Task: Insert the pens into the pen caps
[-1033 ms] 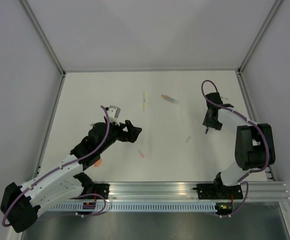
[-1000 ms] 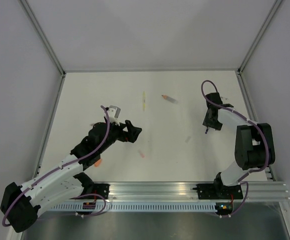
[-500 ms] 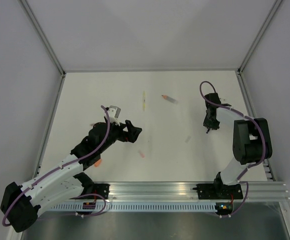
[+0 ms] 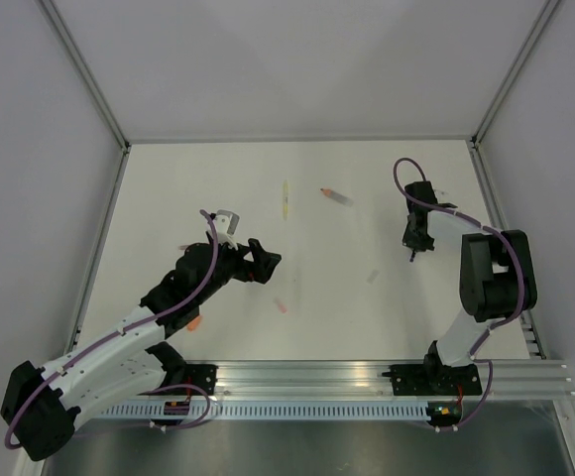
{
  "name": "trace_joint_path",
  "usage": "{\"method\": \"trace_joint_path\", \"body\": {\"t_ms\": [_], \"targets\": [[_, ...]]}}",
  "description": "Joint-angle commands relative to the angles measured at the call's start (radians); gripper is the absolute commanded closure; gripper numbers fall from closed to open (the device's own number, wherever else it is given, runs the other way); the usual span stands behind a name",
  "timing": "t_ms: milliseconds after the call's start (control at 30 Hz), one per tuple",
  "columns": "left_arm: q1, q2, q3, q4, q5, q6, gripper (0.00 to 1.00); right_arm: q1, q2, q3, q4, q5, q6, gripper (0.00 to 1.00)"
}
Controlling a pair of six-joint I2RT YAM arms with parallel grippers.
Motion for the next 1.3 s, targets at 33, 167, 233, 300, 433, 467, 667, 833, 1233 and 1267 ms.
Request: {"method": "trace_joint_path", "body": {"t_ms": [33,167,233,300,433,467,667,833,1233,1267], "targets": [[-0.001,-0.001,-0.006,0.052,0.009,0.002,0.01,-0.005,0.046,-0.009,-0.041,-0.064,-0.014,1.00],[-0.001,0.026,0.012,0.045,0.040,-0.022,0.03,-0.003,-0.029,0.017,-0.033,-0.126,-0.023,1.00],[-0.001,0.062,0.038,0.026,0.084,-0.048,0.04,-0.002,-0.087,0.027,-0.030,-0.159,-0.029,1.00],[0.001,0.092,0.057,0.035,0.179,-0.060,0.04,0.006,-0.162,0.021,0.003,-0.237,-0.027,1.00],[0.008,0.114,0.085,0.022,0.224,-0.091,0.05,0.072,-0.317,-0.064,0.088,-0.377,-0.026,1.00],[0.014,0.117,0.092,0.021,0.259,-0.103,0.06,0.110,-0.348,-0.083,0.114,-0.396,-0.024,1.00],[0.057,0.161,0.187,0.001,0.417,-0.180,0.08,0.259,-0.628,-0.256,0.272,-0.537,0.042,1.00],[0.057,0.174,0.183,0.142,0.569,-0.159,0.10,0.302,-0.852,-0.341,0.353,-0.592,0.124,1.00],[0.056,0.241,0.126,0.490,0.827,-0.221,0.21,0.357,-0.959,-0.396,0.559,-0.680,0.287,1.00],[0.056,0.255,0.123,0.513,0.842,-0.231,0.24,0.363,-0.960,-0.401,0.588,-0.680,0.299,1.00]]}}
